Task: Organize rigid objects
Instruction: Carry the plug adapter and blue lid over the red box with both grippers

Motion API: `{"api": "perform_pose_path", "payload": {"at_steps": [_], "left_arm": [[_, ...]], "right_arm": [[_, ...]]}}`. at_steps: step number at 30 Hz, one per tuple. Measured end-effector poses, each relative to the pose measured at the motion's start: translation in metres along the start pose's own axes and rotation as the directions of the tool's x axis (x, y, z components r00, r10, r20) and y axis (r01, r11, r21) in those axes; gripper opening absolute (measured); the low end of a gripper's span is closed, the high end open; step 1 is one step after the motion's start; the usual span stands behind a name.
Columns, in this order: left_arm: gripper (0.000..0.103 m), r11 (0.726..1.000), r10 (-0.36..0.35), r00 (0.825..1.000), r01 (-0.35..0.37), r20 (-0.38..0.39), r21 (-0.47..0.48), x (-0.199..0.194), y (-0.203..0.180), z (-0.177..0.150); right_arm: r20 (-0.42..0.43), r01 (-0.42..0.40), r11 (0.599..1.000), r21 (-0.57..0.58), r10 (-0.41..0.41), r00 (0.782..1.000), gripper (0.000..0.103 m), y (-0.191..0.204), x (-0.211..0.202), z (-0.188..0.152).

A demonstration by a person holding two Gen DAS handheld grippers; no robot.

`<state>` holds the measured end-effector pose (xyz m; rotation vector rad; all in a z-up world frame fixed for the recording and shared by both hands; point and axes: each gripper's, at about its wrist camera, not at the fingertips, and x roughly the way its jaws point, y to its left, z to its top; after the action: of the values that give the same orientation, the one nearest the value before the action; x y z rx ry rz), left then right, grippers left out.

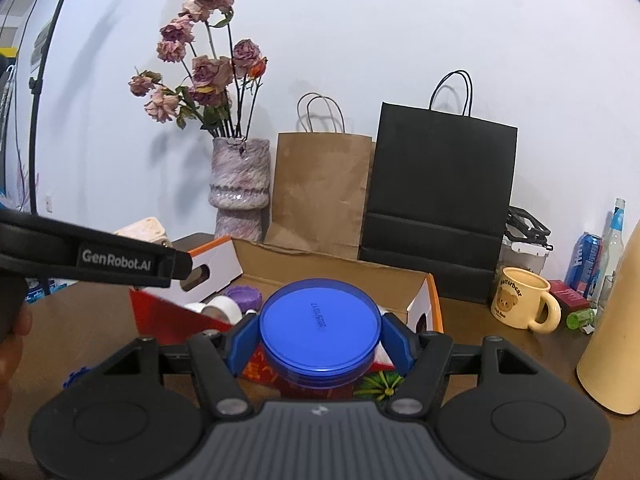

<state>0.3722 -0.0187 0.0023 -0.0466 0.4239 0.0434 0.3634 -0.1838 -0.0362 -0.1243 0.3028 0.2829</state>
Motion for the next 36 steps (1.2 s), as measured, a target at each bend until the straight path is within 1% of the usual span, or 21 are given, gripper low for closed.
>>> {"api": "perform_pose_path", "payload": {"at_steps": [18,36], "left_arm": [[0.061,0.999,0.041,0.999,-0.040,0.025,-0.033,0.051,0.005,0.028],[0.061,0.997,0.069,0.997,-0.070,-0.014,-0.026,0.108,0.008,0.038]], "right_arm": [[0.024,0.008,1.000,0.010,-0.009,1.000,0.065,-0.004,0.057,0.023],[-0.009,-0.004,1.000,0.018,0.004,1.000,0.065,-0.010,0.116,0.029]]}}
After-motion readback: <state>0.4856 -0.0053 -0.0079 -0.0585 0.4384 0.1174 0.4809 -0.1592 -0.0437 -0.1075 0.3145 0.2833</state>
